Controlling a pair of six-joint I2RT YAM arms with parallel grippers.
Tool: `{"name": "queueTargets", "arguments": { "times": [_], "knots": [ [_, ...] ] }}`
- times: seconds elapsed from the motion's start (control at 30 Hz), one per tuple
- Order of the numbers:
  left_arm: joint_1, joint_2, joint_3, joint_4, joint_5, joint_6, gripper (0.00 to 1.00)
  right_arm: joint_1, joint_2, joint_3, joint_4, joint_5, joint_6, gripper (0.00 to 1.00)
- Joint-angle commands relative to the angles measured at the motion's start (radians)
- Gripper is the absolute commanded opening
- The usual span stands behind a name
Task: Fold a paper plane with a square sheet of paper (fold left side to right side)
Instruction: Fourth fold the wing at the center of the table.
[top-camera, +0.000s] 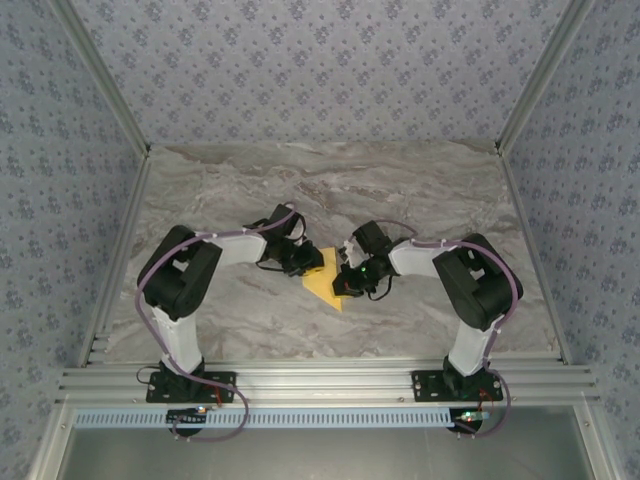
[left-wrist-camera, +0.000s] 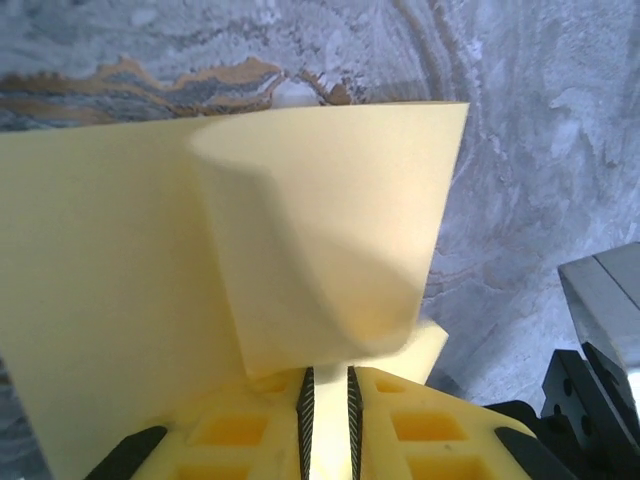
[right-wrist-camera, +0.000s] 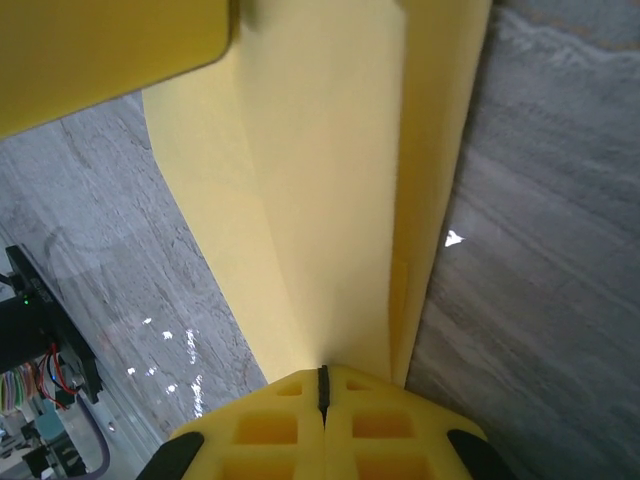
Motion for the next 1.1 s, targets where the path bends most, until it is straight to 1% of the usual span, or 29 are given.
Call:
{"name": "queueTargets", "arguments": {
  "times": [0.0, 0.13, 0.3, 0.53, 0.63, 0.9, 1.07],
  "knots": [
    [-0.012, -0.078, -0.005, -0.008, 0.006, 0.031, 0.18, 0.0, 0.048, -0.025, -0.153, 0.161, -0.032, 0.0],
    [-0.042, -0.095, -0.022, 0.013, 0.033, 0.023, 0.15, -0.001, 0.05, -0.019, -0.16, 0.171, -0.036, 0.0],
    [-0.079, -0.079, -0.047, 0.042, 0.042, 0.002, 0.13, 0.002, 0.055, -0.013, -0.164, 0.173, -0.038, 0.0],
    [-0.092, -0.034, -0.073, 0.116, 0.063, -0.033, 0.11, 0.008, 0.059, -0.007, -0.181, 0.178, -0.044, 0.0],
    [-0.096, -0.013, -0.068, 0.113, 0.068, -0.026, 0.11, 0.013, 0.063, -0.001, -0.193, 0.188, -0.047, 0.0],
    [-0.088, 0.035, -0.066, 0.086, 0.007, 0.005, 0.1, 0.022, 0.072, 0.005, -0.226, 0.211, -0.057, 0.0],
    [-0.058, 0.052, -0.043, 0.021, -0.067, 0.044, 0.09, 0.024, 0.073, 0.006, -0.254, 0.231, -0.068, 0.0]
  ]
}}
